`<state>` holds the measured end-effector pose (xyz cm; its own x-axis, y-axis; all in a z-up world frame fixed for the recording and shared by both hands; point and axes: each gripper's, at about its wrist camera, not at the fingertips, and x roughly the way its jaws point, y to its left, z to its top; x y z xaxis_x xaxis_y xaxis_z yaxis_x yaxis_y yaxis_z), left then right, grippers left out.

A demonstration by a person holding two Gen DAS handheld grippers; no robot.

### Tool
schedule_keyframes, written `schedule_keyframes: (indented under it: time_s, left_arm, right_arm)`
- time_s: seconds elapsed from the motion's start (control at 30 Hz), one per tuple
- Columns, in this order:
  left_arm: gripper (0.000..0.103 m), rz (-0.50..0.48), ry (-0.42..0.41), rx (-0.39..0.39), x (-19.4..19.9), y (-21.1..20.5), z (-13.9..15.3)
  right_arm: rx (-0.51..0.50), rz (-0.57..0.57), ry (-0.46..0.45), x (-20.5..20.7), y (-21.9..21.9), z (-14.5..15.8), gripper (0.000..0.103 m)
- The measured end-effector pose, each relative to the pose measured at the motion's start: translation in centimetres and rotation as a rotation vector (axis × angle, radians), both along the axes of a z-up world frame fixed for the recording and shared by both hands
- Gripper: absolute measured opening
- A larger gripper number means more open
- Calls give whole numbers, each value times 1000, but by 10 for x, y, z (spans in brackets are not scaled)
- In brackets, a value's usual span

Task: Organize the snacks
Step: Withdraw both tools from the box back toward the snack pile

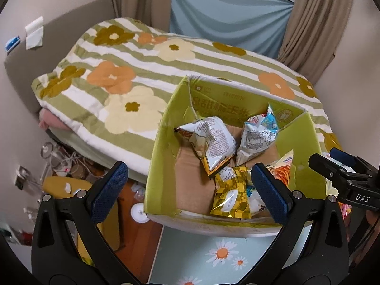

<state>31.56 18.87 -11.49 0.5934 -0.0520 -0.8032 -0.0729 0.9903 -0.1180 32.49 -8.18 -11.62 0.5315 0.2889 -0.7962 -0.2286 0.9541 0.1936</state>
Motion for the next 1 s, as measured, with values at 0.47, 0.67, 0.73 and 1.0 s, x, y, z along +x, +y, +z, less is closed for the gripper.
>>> schedule_keyframes:
  time_s: [0.47, 0.67, 0.73, 1.0]
  left_arm:
    - [103, -76, -75, -21, -19, -37, 27]
    - [103, -131, -104, 2, -47, -90, 42]
    - [103, -139, -111, 6, -59, -114, 45]
    - [103, -207, -97, -38, -95, -212, 47]
  right_arm:
    - [35, -98, -53, -56, -44, 34, 103]
    - [-7, -195, -86, -90, -99, 55, 103]
    - [-10, -194, -97, -104, -124, 61, 103]
    - [-50, -212, -116, -149, -214, 64, 103]
